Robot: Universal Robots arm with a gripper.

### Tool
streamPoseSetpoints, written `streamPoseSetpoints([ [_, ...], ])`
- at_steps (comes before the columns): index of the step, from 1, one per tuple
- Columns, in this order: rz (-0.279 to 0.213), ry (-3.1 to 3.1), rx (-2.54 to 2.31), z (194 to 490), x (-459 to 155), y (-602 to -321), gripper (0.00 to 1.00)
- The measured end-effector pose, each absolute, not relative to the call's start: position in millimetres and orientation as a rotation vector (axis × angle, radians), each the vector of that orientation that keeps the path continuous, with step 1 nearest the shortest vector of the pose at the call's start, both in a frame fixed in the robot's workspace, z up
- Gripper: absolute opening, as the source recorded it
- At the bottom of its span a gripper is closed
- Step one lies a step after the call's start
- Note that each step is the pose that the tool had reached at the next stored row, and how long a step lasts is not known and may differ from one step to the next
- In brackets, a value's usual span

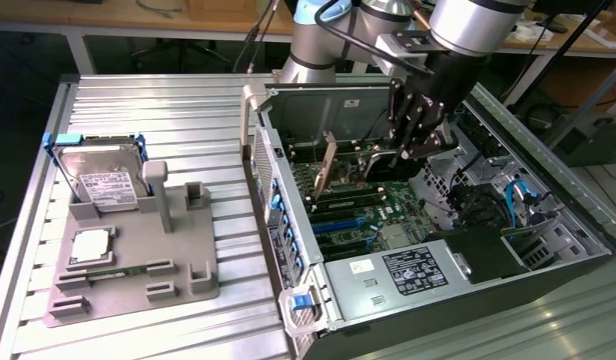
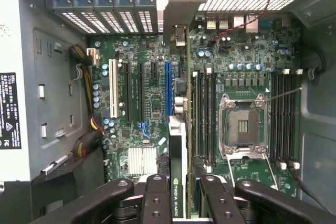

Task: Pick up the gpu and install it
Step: 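Insert the gpu into the slot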

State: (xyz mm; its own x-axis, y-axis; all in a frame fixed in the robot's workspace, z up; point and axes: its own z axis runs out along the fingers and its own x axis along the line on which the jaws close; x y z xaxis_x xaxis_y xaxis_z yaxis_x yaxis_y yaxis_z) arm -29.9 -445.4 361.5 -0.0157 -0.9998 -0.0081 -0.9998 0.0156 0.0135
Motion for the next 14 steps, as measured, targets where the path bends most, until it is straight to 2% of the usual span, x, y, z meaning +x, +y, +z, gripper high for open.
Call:
streamPoseSetpoints([
  [14,-0.024,-2.236,2.201,358.9,-29.9,-445.4,0.27],
])
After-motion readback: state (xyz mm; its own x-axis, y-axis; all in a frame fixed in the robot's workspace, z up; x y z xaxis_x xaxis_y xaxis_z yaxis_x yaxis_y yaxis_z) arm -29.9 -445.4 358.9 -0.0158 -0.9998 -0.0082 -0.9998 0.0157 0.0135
